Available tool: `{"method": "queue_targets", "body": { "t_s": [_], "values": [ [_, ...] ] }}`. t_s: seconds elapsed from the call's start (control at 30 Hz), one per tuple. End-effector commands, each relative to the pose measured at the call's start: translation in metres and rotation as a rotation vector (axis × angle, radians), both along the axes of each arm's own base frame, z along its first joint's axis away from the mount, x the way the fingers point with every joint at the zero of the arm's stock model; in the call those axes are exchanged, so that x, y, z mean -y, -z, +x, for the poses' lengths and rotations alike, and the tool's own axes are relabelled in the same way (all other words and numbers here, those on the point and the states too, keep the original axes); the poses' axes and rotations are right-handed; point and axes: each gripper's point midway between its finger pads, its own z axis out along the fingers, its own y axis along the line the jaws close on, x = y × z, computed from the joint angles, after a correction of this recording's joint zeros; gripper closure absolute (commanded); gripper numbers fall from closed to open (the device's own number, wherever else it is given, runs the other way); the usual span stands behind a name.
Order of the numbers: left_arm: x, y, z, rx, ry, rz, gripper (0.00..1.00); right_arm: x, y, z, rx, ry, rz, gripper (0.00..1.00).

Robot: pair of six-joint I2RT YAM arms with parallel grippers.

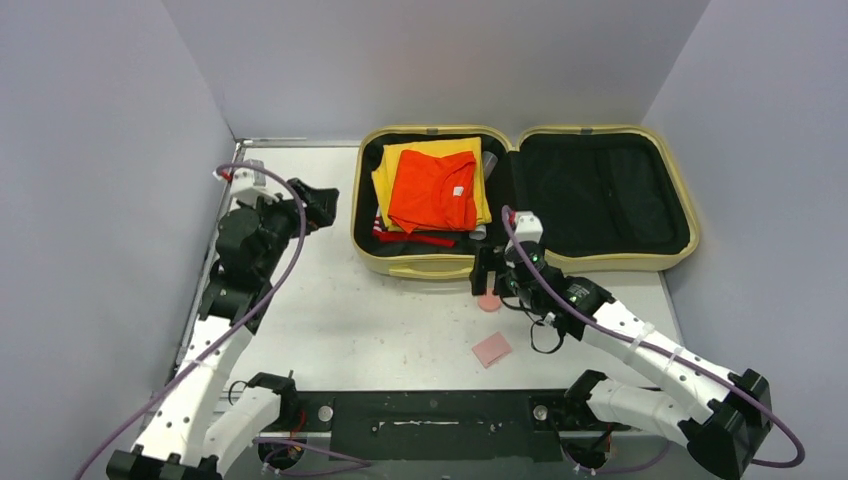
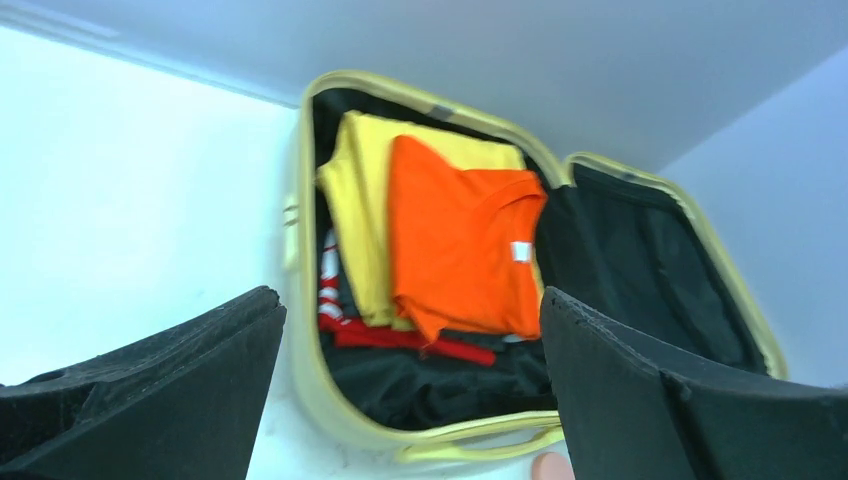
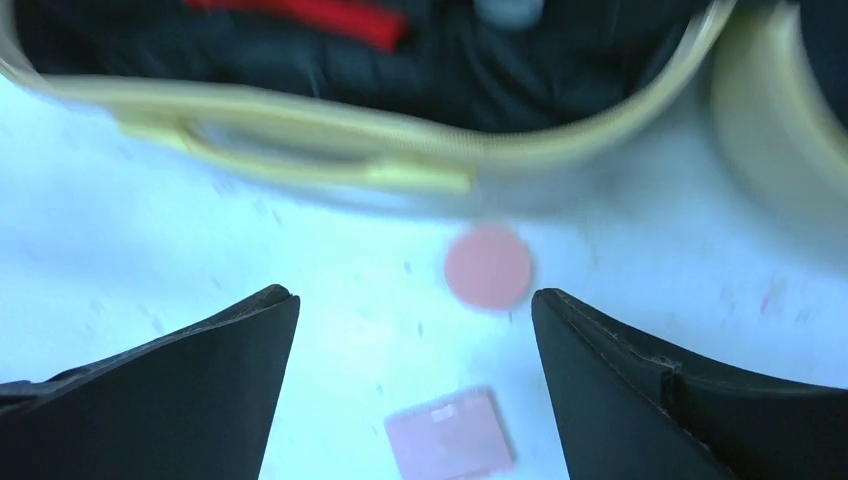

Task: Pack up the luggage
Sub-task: Pick up the makeup from the center of the board.

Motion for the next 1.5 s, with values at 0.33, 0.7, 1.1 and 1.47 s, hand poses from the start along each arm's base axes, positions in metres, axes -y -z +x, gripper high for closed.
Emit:
{"method": "queue_targets", "body": {
  "t_s": [0.33, 0.7, 1.1, 1.47],
  "values": [
    [-0.026, 0.086, -0.030, -0.109, -0.098, 0.127, 0.03, 0.024, 0.088, -0.024, -0.101, 0.234, -0.030, 0.08],
    [-0.013, 0.074, -0.045, -0.025, -0.041, 0.147, 0.04, 0.046, 0.103, 0.017, -0.038, 0.290, -0.011, 0.10],
    [-0.010, 0.083, -0.043, -0.056, -0.031, 0.152, 0.04, 0.049, 0.120, 0.015, -0.002, 0.213, -0.074, 0.09],
    [-0.008, 0.089, -0.041, -0.078, -0.024, 0.160, 0.04, 0.021, 0.145, 0.014, -0.058, 0.138, -0.039, 0.11]
  ]
}}
